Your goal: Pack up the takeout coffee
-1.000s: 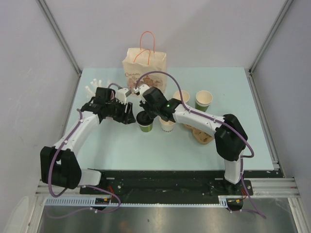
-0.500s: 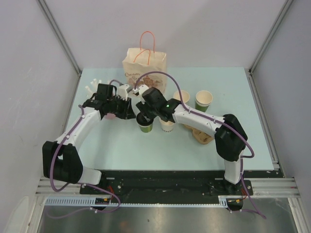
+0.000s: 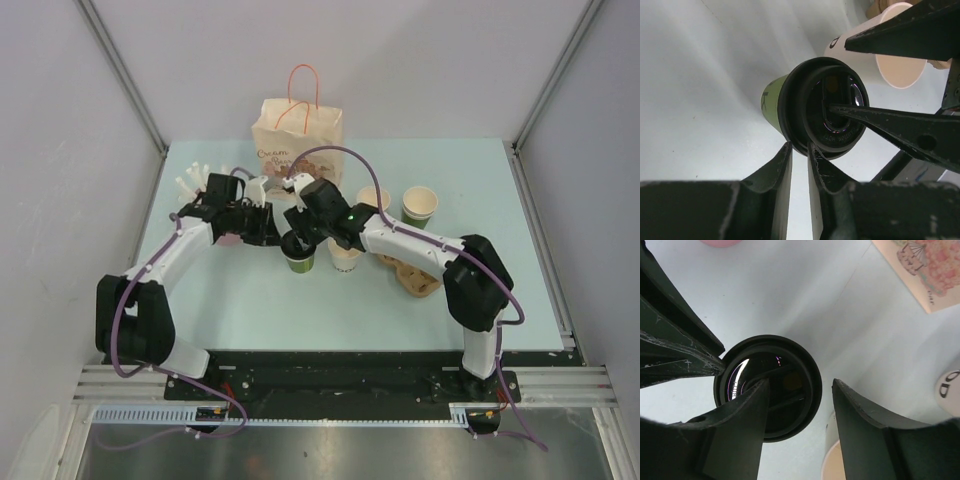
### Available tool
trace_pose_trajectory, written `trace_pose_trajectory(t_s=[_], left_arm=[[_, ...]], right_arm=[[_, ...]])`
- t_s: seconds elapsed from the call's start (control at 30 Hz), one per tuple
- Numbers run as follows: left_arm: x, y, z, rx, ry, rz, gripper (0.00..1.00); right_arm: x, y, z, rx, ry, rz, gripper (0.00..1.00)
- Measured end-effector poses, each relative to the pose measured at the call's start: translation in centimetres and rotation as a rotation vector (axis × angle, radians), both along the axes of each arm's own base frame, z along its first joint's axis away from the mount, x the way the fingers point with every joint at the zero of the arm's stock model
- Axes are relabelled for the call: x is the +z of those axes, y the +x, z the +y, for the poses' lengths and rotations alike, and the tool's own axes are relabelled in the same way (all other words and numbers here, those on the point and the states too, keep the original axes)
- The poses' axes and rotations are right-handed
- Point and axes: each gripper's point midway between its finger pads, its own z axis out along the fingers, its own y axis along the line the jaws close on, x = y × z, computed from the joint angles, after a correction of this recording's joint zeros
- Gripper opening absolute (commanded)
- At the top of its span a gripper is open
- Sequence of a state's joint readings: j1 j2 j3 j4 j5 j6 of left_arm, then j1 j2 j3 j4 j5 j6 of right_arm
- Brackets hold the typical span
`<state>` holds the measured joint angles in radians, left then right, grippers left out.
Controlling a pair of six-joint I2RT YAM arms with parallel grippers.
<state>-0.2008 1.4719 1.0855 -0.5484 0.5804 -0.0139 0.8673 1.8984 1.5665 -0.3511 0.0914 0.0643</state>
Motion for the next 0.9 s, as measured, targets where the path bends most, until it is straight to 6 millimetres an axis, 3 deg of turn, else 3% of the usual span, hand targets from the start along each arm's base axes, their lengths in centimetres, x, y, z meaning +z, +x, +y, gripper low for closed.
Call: trace_pose_trajectory(t_s=[0.23,0.9], left_arm=[[-0.8,-0.1,-0.4,0.0,-0.03,0.033,0.13],[-1.9,0.5,-1.4,-0.022,-0.126,0.026,0.0]], right_arm=[[-0.7,-0.2,0.3,-0.003,0.054,0.03,0.46],[-1.2,-0.9,-1.0,-0.07,0.127,-0.003,0.34]])
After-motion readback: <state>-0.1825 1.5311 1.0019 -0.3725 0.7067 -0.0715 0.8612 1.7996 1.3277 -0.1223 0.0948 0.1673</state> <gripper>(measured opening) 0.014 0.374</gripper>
